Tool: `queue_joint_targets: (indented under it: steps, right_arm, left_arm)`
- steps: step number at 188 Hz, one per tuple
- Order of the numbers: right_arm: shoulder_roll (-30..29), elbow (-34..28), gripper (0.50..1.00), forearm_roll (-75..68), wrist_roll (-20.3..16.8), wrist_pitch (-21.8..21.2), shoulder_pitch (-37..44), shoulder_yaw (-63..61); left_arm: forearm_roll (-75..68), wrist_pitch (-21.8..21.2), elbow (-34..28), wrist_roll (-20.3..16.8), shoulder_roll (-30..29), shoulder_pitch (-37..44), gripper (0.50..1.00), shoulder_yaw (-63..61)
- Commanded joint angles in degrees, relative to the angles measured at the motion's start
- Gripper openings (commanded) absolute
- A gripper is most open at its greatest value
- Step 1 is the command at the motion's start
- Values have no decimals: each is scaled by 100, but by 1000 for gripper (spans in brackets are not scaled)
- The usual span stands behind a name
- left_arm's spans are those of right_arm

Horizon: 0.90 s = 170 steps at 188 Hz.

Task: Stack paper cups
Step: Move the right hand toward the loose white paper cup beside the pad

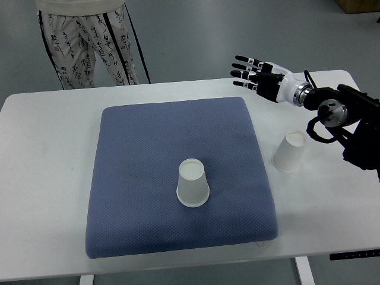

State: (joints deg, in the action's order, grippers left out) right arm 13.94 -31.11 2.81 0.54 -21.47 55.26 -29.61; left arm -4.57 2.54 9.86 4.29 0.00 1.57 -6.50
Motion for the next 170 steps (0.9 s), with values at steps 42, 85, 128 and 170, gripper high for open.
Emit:
queue_joint_targets:
  steps: [42, 85, 128, 170]
  right_arm:
    - [38, 9, 917, 0, 17, -15, 12, 8]
    - [355, 9, 917, 53, 26, -94, 56, 43]
    - [680, -17, 917, 905, 104, -639, 161, 43]
    - [908, -70, 915, 1652, 236, -656, 390, 157]
  left_arm:
    - [0, 1, -1, -7, 0, 28, 1000, 0]
    - [9, -61, -98, -7, 0, -34, 1000, -35]
    - [0, -61, -89, 2, 0, -34, 1000, -9]
    - [0, -61, -89, 2, 0, -34, 1000, -26]
